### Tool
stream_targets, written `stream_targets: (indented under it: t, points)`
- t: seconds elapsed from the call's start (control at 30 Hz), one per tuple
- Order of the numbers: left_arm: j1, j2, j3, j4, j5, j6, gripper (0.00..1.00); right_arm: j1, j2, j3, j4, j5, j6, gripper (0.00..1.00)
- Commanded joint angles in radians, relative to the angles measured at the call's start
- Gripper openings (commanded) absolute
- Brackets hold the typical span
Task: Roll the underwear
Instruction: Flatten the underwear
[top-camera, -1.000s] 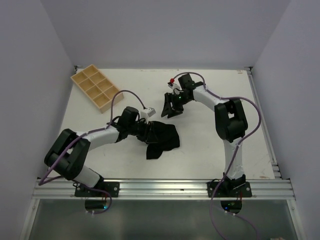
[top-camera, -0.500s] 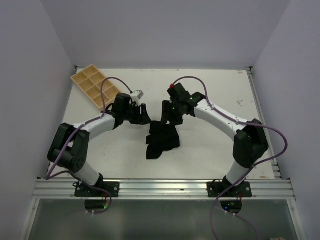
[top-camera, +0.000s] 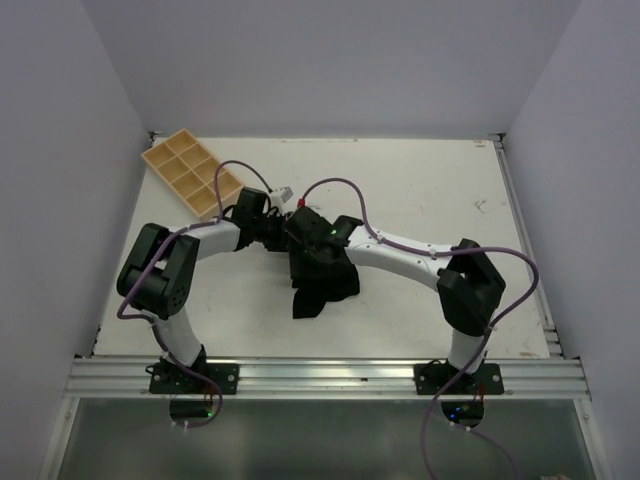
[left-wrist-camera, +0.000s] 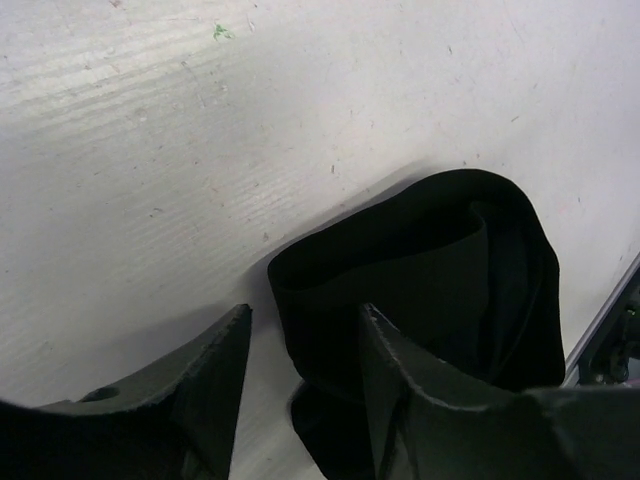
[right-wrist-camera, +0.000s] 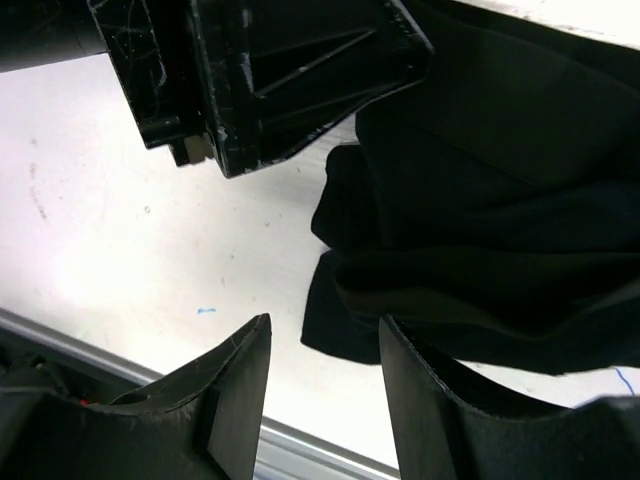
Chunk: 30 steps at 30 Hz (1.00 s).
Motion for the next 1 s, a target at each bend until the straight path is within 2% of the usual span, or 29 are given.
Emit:
stream_targets:
  t: [0.0, 0.07, 0.17, 0.2, 0.23, 0.27, 0.3, 0.33, 0.4, 0.43, 0.67, 0.97]
  points:
    - [0.010, 0.007, 0.033, 0.051, 0.062, 0.002, 0.49, 0.015, 0.055, 0.073, -0.020, 0.108, 0.050, 0.52]
    - [0.010, 0.004, 0.030, 0.054, 0.077, 0.002, 0.42, 0.024, 0.096, 0.099, -0.063, 0.157, 0.054, 0.51]
    - [0.010, 0.001, 0.016, 0.062, 0.084, -0.001, 0.26, 0.035, 0.165, 0.174, -0.144, 0.221, 0.053, 0.49]
    - [0.010, 0.001, 0.015, 0.065, 0.087, -0.002, 0.15, 0.038, 0.183, 0.217, -0.181, 0.244, 0.065, 0.47]
    - [0.010, 0.001, 0.013, 0.065, 0.094, -0.001, 0.11, 0.037, 0.202, 0.229, -0.233, 0.279, 0.071, 0.42]
    - [0.011, 0.001, 0.012, 0.065, 0.100, -0.001, 0.03, 0.038, 0.202, 0.228, -0.241, 0.289, 0.073, 0.38]
    - [0.013, 0.000, 0.010, 0.065, 0.105, 0.001, 0.00, 0.040, 0.196, 0.216, -0.243, 0.300, 0.071, 0.33]
    - [0.011, -0.002, 0.010, 0.065, 0.114, 0.001, 0.00, 0.038, 0.187, 0.200, -0.229, 0.307, 0.071, 0.23]
    - [0.011, -0.008, 0.010, 0.065, 0.117, 0.001, 0.00, 0.038, 0.150, 0.153, -0.219, 0.320, 0.062, 0.12]
    - [0.013, -0.016, 0.012, 0.066, 0.116, 0.002, 0.00, 0.038, 0.139, 0.139, -0.211, 0.324, 0.057, 0.00]
    - [0.022, -0.071, 0.047, 0.053, 0.093, -0.010, 0.00, 0.008, 0.026, 0.058, -0.217, 0.338, -0.001, 0.00]
    - [0.025, -0.282, 0.081, -0.097, 0.015, 0.033, 0.00, -0.041, -0.298, -0.028, -0.303, 0.358, -0.151, 0.00]
